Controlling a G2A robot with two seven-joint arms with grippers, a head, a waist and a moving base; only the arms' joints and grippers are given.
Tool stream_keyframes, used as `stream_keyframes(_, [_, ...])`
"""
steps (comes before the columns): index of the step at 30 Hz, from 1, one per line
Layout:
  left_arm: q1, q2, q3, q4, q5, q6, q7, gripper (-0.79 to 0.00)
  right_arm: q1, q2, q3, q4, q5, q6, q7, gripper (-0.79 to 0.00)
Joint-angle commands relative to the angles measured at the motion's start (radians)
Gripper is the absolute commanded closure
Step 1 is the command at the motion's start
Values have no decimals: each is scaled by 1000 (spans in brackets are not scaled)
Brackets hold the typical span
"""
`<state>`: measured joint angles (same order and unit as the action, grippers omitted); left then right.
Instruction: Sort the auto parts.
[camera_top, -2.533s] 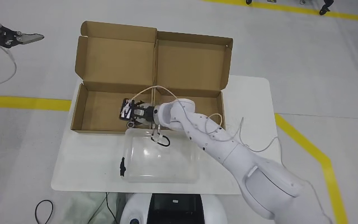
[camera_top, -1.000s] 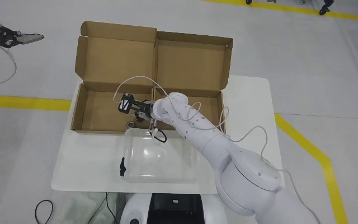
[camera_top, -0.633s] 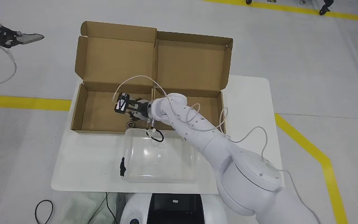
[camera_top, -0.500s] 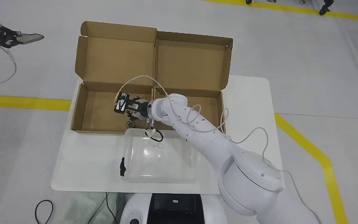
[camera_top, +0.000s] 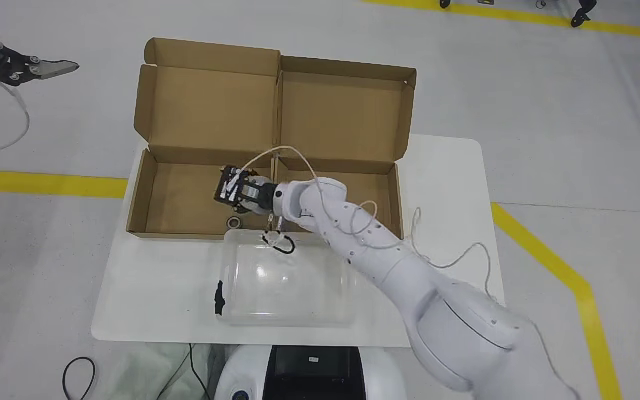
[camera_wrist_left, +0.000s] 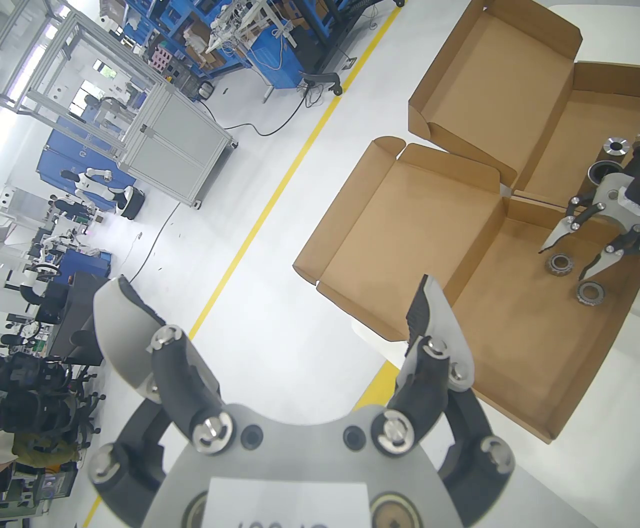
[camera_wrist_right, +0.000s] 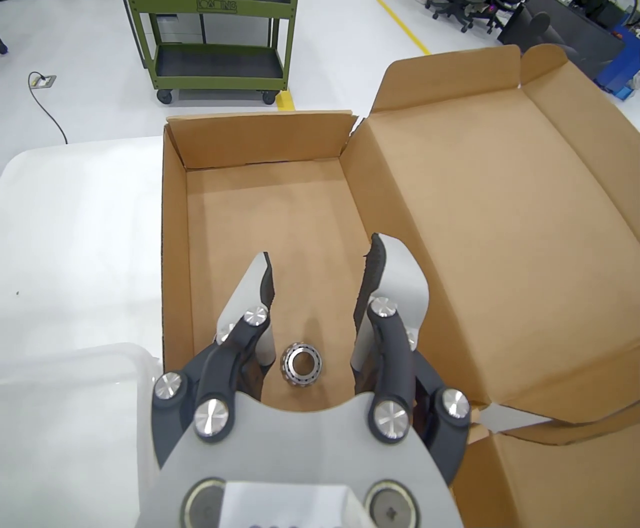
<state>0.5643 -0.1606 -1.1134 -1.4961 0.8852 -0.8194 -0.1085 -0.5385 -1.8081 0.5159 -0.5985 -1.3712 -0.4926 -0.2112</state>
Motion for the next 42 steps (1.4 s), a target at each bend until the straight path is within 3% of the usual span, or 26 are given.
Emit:
stream_keyframes(1, [0, 0, 0, 0, 0, 0, 0, -785, -30, 31, 28, -65, -21, 12, 12, -323])
stream_keyframes(6, [0, 0, 0, 0, 0, 0, 0, -785, -137, 117, 126, -274, -79, 18, 90, -323])
stream_keyframes(12, [0, 0, 0, 0, 0, 0, 0, -785, -336, 218, 287, -586, -158, -2, 221, -323])
stream_keyframes(19, [0, 0, 0, 0, 0, 0, 0, -785, -594, 301, 478, -884, -221, -35, 284, -336])
stream_keyframes(27, [0, 0, 0, 0, 0, 0, 0, -785, -804, 352, 617, -1067, -251, -54, 250, -348])
stream_keyframes(37, [0, 0, 0, 0, 0, 0, 0, -785, -938, 384, 701, -1173, -267, -33, 193, -376])
stream_keyframes(42, [0, 0, 0, 0, 0, 0, 0, -785, -994, 398, 746, -1210, -269, -18, 165, -483])
